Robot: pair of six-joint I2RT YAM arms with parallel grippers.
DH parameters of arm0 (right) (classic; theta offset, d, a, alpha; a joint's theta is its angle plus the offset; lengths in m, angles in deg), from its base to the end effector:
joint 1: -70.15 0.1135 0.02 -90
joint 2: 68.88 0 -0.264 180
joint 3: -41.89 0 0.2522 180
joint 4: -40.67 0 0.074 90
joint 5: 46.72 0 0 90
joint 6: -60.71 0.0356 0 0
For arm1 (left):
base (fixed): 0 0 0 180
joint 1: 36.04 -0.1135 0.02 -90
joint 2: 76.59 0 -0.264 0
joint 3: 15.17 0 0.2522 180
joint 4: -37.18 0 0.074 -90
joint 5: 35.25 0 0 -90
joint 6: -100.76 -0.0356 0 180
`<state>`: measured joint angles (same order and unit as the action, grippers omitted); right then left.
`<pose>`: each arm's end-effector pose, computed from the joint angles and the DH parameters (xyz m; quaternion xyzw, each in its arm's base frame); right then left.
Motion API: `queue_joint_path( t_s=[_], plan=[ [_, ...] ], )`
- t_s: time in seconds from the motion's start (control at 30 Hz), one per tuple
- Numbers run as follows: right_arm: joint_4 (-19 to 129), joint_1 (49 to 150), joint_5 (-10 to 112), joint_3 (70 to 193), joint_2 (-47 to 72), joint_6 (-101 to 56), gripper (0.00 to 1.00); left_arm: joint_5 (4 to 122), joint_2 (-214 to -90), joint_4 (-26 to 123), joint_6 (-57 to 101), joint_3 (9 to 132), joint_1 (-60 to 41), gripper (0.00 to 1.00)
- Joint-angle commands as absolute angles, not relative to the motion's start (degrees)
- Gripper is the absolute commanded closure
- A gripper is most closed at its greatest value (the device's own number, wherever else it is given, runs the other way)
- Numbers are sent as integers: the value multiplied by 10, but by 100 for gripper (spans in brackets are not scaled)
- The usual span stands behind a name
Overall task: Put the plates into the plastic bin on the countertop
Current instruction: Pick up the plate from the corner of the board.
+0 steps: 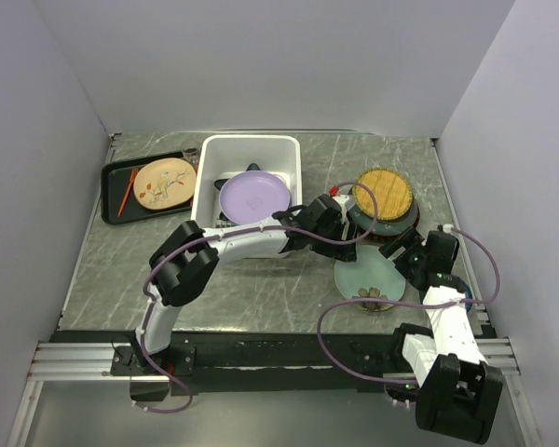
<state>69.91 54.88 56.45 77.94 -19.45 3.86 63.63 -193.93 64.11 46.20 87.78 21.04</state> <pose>0.1696 -0.0379 0.1821 0.3310 0.8486 0.1658 0.3780 0.2495 -0.3954 0.2133 0.2019 0.8862 -0.3456 0.2331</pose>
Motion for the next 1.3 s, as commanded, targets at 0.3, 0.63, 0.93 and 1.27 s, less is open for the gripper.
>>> queue_joint_path(
  t_s=[0.3, 0.63, 0.93, 1.27],
  plan=[
    [680, 546, 570, 785, -205, 37, 7, 653, -1987, 652, 480, 914, 214, 29],
    [659, 545, 604, 771, -228, 44, 7, 676, -2016, 654, 494, 918, 214, 31],
    [660, 545, 607, 773, -238, 44, 7, 701, -2024, 625, 525, 886, 199, 40],
    [657, 545, 610, 773, -238, 39, 7, 706, -2038, 611, 539, 863, 190, 80]
  ],
)
